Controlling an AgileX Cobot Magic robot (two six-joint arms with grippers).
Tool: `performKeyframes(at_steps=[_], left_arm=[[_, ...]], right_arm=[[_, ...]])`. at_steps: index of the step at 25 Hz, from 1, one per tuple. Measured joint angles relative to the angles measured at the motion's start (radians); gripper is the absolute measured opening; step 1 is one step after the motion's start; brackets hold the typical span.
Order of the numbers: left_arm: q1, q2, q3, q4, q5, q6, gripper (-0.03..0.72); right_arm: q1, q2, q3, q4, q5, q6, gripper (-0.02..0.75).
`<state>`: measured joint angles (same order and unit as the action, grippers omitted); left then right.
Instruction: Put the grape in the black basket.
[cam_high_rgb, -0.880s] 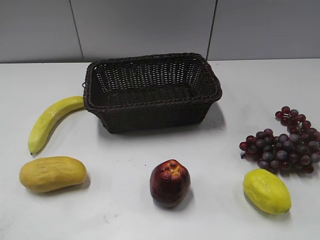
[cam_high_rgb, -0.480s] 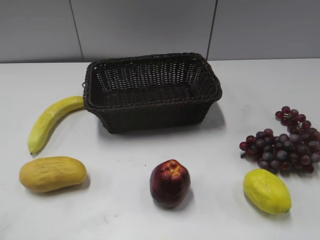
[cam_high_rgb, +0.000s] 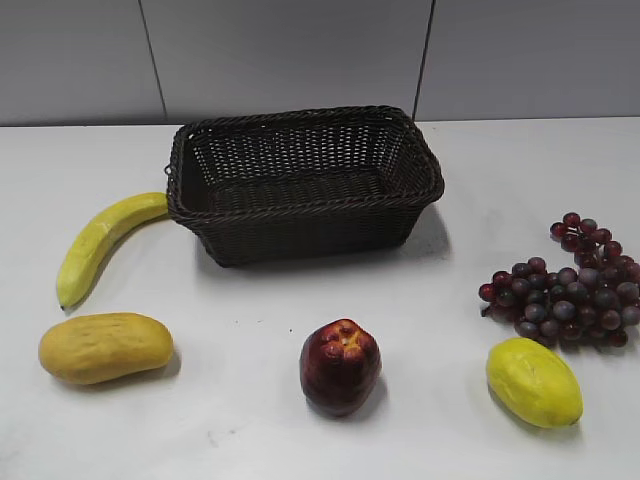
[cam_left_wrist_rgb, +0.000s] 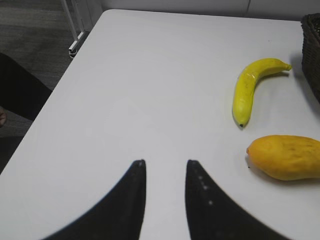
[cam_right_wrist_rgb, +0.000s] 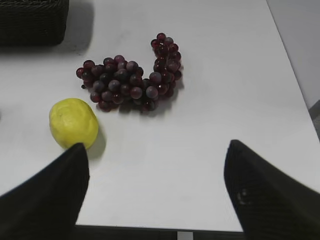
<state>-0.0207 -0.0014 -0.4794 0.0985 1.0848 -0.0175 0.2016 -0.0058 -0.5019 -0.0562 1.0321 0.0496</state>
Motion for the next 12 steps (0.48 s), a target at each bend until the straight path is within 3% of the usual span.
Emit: performKeyframes(at_steps=[12], left_arm=[[0.0, 0.0, 0.0, 0.0, 0.0, 0.0, 0.217]], right_arm=[[0.0, 0.206, -0.026, -0.09, -0.11, 0.036, 0.661]])
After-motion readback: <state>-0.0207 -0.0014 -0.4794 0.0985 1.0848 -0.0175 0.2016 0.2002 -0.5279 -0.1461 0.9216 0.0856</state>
